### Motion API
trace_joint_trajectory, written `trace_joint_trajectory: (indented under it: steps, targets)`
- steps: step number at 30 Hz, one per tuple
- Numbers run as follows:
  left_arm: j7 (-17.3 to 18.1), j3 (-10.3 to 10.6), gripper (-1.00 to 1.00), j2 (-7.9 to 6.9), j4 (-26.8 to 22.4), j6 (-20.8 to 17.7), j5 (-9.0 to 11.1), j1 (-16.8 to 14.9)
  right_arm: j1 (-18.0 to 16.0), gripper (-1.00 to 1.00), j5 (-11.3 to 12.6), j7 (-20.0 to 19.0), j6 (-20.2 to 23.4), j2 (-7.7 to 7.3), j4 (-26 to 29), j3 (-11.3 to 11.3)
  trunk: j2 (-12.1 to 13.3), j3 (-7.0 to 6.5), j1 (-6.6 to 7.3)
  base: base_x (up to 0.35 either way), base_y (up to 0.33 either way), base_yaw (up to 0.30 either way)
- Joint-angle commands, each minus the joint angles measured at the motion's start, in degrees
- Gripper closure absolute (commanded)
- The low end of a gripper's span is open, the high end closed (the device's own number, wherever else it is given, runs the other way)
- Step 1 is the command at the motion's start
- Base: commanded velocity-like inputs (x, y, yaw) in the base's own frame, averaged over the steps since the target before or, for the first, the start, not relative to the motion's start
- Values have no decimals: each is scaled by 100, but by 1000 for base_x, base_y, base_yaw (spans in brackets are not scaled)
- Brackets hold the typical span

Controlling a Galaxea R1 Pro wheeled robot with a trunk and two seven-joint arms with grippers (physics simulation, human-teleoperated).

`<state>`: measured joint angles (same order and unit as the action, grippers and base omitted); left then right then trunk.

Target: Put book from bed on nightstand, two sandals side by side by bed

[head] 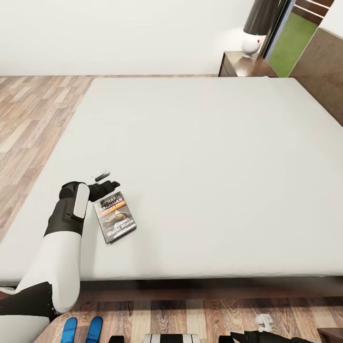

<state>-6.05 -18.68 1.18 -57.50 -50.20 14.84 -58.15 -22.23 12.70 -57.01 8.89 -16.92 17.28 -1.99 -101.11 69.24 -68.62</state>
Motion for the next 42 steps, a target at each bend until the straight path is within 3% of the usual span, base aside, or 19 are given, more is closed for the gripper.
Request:
trace_joint_trajectory:
  steps: [1,6,10,42]
  targets:
    - [-54,-13,-100,5,-7,-25,62,-3,-1,-100,57,-12,60,-4,4,-21,-2,3,0,0,0,0]
    - [-54,-13,-100,5,-7,-25,62,-3,-1,-100,57,-12,60,-4,4,-21,-2,3,0,0,0,0]
    - [-54,-13,-100,5,-7,-25,62,-3,-1,-100,57,-12,60,-4,4,-21,-162,75,-87,0,0,0]
    - [-45,-22,-100,-3,-7,-25,64,-3,-1,-100,57,-12,60,-4,4,-21,-162,75,-87,-41,0,0]
